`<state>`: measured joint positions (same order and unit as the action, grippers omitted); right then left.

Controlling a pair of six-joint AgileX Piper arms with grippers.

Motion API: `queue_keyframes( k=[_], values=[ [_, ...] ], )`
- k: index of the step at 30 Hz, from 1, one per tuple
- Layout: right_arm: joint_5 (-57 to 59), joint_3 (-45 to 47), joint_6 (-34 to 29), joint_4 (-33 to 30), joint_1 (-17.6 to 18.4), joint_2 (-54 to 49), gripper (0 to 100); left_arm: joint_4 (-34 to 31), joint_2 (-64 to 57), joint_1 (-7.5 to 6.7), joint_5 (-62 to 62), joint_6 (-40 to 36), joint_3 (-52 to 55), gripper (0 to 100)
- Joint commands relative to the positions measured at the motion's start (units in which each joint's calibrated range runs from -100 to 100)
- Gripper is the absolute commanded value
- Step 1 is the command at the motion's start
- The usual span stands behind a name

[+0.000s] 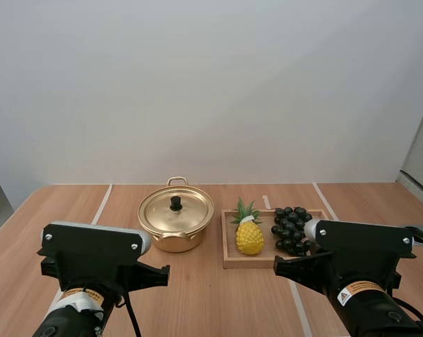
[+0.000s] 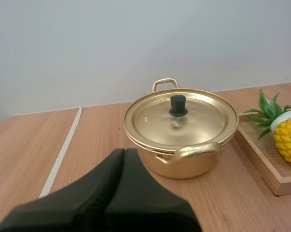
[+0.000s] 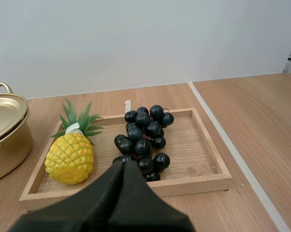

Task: Open the pot, put the pineapple inside, and close it

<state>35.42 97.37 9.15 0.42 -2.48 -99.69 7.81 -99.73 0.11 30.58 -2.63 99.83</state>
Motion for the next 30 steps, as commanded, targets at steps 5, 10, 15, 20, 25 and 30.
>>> queue_keyframes(
  k=[5, 10, 15, 20, 25, 30],
  values=[
    [-0.33, 0.07, 0.12, -0.42, 0.07, -0.31, 0, 0.97, -0.27, 0.1, -1.16, -0.2, 0.17, 0],
    [-0.33, 0.07, 0.12, -0.42, 0.07, -0.31, 0, 0.97, -0.27, 0.1, -1.16, -0.2, 0.17, 0],
    [-0.33, 0.07, 0.12, -0.42, 0.07, -0.31, 0, 0.97, -0.27, 0.1, -1.16, -0.2, 0.17, 0],
    [-0.33, 0.07, 0.12, -0.42, 0.07, -0.31, 0, 0.97, -0.27, 0.1, -1.16, -0.2, 0.17, 0],
    [-0.38, 0.07, 0.12, -0.1, 0.07, -0.31, 0, 2.95, -0.27, 0.1, -1.16, -0.31, 0.17, 0],
    [-0.38, 0.07, 0.12, -0.1, 0.07, -0.31, 0, 2.57, -0.27, -0.08, -1.84, -0.31, 0.17, 0]
  ],
)
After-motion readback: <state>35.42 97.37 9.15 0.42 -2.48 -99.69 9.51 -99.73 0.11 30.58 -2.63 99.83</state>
